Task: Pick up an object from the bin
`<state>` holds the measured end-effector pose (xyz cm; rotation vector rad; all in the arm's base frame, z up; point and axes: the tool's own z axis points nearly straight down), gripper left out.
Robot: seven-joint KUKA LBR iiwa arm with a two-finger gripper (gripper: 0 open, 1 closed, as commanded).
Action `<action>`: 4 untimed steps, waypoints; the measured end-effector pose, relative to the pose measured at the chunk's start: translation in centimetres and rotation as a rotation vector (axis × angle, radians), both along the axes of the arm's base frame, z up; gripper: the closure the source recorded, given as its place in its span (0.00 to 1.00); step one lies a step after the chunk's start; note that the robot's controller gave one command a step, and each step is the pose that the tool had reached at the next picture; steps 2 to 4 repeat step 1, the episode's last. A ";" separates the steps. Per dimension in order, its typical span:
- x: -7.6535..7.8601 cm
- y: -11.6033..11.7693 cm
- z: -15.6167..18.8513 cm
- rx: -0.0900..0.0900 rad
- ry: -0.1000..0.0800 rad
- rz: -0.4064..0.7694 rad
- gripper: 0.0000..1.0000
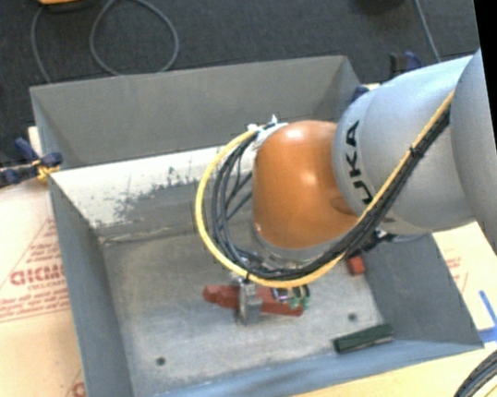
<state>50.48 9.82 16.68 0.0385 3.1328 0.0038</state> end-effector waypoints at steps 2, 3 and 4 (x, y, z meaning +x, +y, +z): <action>0.1 0.0 1.1 -0.001 0.004 -0.003 1.00; 0.1 0.0 1.1 -0.001 0.004 -0.003 1.00; 0.1 0.0 1.1 -0.001 0.004 -0.003 1.00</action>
Offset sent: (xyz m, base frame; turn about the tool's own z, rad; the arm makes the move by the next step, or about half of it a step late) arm 0.0000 -0.0001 0.0102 0.0000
